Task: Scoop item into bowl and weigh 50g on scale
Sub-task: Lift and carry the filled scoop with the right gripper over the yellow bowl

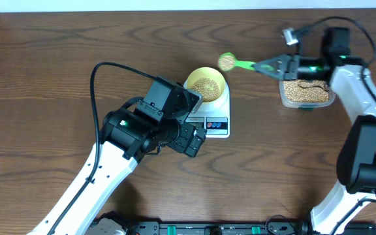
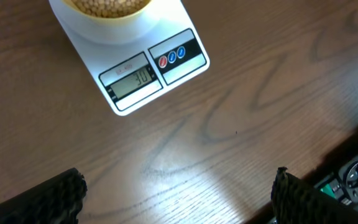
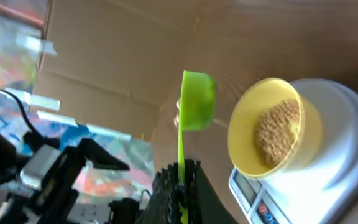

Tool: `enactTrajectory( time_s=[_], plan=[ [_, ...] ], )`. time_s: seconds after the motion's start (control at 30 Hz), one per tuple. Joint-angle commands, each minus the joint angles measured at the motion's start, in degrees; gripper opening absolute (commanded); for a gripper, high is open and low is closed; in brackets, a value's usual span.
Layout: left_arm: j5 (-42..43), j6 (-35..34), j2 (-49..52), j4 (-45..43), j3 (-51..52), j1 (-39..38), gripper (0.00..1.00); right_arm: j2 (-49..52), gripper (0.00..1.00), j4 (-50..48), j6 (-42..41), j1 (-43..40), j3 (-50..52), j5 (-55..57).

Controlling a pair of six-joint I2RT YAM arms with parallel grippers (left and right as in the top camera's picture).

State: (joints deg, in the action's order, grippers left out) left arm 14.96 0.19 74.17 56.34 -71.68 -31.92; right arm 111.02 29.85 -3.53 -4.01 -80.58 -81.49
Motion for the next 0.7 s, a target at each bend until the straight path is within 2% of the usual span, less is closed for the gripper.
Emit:
enactTrajectory(
  time_s=[0.0,0.13,0.4,0.67],
  plan=[
    [0.5,-0.1,-0.1,0.0,0.1,0.2,0.98,0.6,0.01,-6.1,-11.7,3.5,-0.2,-0.5],
    [0.5,-0.1,-0.1,0.0,0.1,0.2,0.98,0.7,0.01,-9.6,-13.7,6.2,-0.2,0.0],
    [0.5,-0.1,-0.1,0.0,0.1,0.2,0.98,0.7,0.01,-9.5,-13.6,7.3,-0.2,0.9],
    [0.5,-0.1,-0.1,0.0,0.1,0.2,0.98,0.7,0.01,-5.2,-7.9,7.9,-0.2,7.0]
  ],
)
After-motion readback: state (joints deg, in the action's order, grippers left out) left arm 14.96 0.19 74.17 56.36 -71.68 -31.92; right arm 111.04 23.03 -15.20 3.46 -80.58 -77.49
